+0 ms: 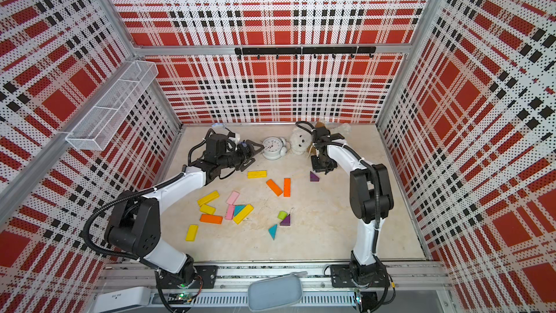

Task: Assemble a carrot with building blocks
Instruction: Assemble the building block at the center of the board.

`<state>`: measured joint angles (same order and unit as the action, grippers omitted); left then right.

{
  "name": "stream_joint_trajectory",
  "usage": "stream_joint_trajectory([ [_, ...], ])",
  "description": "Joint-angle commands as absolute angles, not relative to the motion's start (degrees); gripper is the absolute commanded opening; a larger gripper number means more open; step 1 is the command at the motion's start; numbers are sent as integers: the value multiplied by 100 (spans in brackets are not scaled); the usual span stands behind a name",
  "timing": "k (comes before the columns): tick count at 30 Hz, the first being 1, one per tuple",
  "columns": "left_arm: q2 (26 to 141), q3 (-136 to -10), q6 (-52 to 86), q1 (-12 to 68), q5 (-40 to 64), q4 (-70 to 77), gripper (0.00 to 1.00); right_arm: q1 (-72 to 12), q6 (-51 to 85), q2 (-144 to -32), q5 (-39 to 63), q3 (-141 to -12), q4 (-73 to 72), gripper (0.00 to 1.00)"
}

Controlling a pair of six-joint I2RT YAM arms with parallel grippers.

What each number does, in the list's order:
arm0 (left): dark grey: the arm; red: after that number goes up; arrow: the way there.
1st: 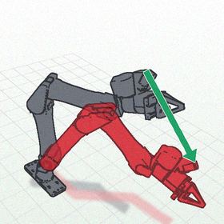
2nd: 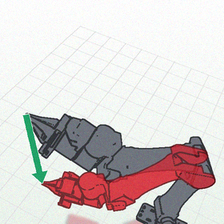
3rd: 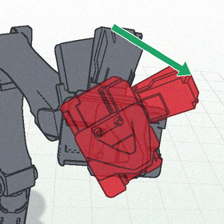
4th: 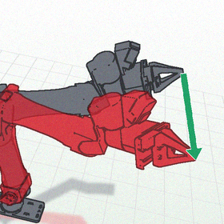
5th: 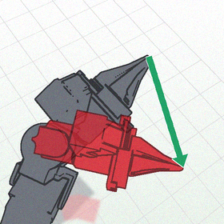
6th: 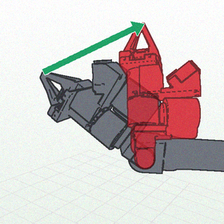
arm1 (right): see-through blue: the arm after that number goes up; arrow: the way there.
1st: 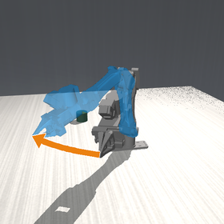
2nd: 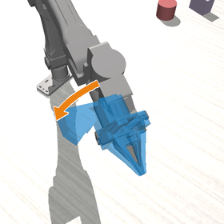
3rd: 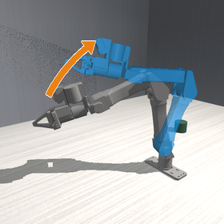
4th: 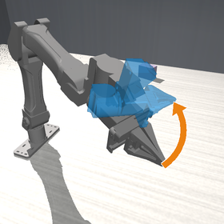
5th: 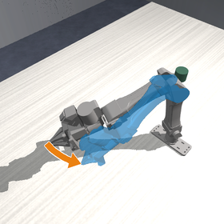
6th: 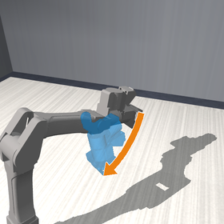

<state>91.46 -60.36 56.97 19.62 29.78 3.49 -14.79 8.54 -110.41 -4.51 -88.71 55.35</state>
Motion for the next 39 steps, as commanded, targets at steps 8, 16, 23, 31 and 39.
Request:
stream_joint_trajectory([
  [8, 9183, -6082, 5603, 2092, 3068, 501, 96, -1020, 657, -10980, -174, -8421, 5202, 33],
  [16, 9237, -6091, 5603, 2126, 3082, 501, 96, -1006, 578, -11319, 95, -8323, 4927, 33],
  [23, 9294, -6100, 5588, 2207, 3085, 501, 96, -1010, 614, -11578, 278, -8315, 4786, 33],
  [31, 9312, -6109, 5577, 2215, 3107, 501, 96, -1011, 596, -11705, 387, -8195, 4710, 35],
  [39, 9322, -6106, 5599, 2231, 3125, 501, 96, -1011, 598, -11729, 508, -8172, 4710, 40],
])
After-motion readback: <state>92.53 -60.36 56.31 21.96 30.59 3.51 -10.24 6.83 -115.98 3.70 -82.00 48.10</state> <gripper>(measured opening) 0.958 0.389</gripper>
